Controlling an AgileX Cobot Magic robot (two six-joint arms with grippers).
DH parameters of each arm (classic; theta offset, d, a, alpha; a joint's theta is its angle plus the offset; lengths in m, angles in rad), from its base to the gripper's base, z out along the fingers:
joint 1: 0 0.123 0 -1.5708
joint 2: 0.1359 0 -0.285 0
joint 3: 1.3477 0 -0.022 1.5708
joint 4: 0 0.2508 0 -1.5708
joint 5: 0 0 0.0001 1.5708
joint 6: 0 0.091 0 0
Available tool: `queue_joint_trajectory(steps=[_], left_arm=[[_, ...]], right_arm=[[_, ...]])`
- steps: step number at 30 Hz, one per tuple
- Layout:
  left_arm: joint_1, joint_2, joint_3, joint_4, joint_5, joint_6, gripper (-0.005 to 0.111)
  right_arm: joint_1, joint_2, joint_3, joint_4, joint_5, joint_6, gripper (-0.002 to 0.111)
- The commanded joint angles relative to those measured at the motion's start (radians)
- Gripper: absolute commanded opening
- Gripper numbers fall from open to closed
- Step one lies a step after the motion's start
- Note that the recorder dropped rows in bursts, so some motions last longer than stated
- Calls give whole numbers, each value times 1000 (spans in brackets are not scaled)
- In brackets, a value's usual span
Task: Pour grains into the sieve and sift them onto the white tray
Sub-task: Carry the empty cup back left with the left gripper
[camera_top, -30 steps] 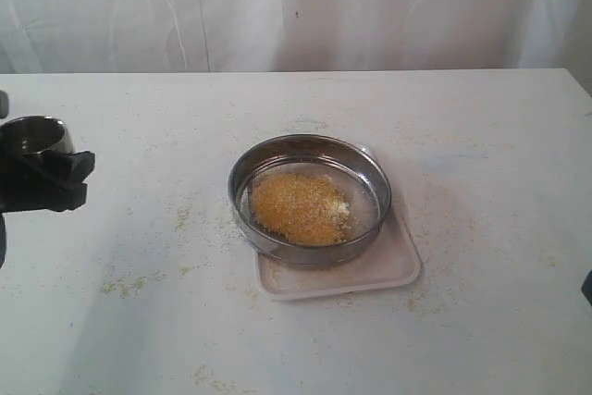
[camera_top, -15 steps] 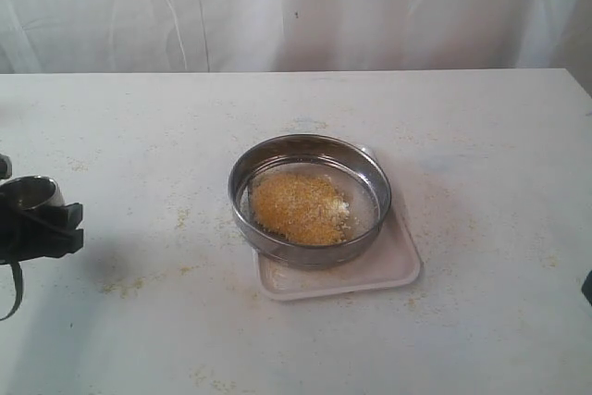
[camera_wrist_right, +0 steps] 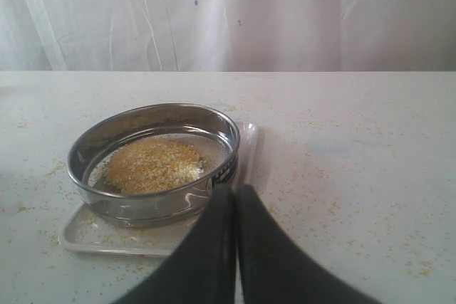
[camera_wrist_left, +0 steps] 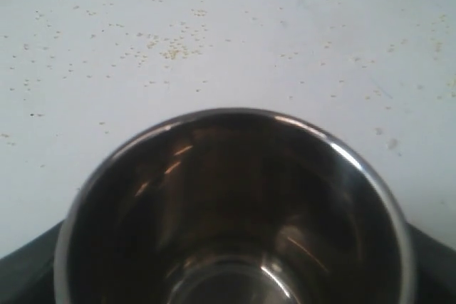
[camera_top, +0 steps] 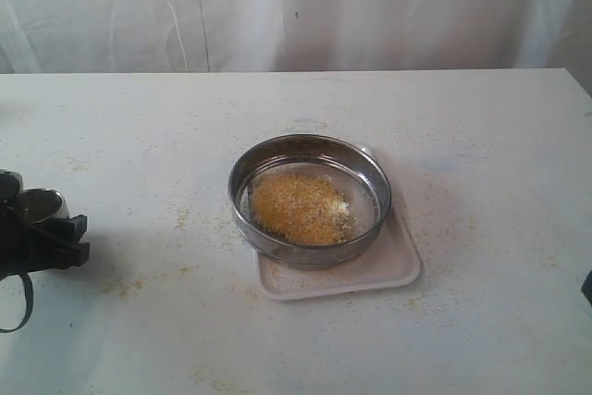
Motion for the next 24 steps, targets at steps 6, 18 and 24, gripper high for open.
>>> queue_joint_trajectory(steps=[6, 18, 24], left_arm=[[4, 18, 6, -24, -31, 6, 44], [0, 18, 6, 31, -20, 2, 68], [0, 18, 10, 34, -24, 4, 68]], right_arm=[[-7, -7, 5, -4, -9, 0, 0], [-7, -7, 5, -4, -9, 0, 0], [-7, -7, 5, -4, -9, 0, 0]])
